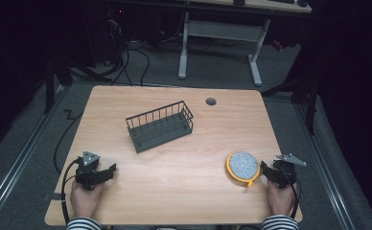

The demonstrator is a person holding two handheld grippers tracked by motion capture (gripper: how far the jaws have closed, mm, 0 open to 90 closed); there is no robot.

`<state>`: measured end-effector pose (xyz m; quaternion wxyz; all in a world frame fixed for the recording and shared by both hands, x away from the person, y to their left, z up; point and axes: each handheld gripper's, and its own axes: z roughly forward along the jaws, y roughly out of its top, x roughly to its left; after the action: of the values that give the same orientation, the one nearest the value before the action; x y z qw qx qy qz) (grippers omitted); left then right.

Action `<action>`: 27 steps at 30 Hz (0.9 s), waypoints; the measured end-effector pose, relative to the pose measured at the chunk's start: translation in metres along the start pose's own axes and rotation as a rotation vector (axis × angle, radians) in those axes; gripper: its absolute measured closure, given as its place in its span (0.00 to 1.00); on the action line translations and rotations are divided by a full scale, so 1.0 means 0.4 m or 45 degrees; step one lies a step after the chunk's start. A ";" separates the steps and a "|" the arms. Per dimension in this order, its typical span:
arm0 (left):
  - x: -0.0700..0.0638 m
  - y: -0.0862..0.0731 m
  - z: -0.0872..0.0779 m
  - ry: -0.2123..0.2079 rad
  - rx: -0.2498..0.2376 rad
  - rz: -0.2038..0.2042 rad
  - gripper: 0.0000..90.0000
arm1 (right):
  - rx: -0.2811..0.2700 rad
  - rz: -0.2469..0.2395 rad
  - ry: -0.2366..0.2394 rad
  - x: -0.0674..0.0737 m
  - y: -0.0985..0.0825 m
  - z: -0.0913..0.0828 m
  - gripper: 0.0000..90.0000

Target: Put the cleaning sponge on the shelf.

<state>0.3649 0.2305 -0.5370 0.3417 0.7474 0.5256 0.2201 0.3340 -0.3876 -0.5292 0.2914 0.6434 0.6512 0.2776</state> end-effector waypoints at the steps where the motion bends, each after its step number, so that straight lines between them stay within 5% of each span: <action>1: -0.001 0.000 0.001 0.002 -0.002 0.001 0.31 | 0.001 0.000 0.001 0.000 0.000 0.000 0.52; 11: -0.003 0.002 0.004 0.013 0.006 -0.002 0.25 | 0.001 0.001 0.000 0.000 0.000 0.000 0.52; 20: 0.021 0.001 -0.011 -0.074 -0.004 -0.102 0.34 | 0.002 0.002 0.000 0.000 0.000 0.000 0.51; 27: 0.017 0.028 -0.024 -0.141 -0.021 -0.133 0.34 | 0.004 0.003 0.004 0.000 0.000 -0.001 0.51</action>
<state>0.3677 0.2372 -0.5224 0.3874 0.7271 0.5424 0.1647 0.3339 -0.3875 -0.5291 0.2892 0.6442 0.6512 0.2780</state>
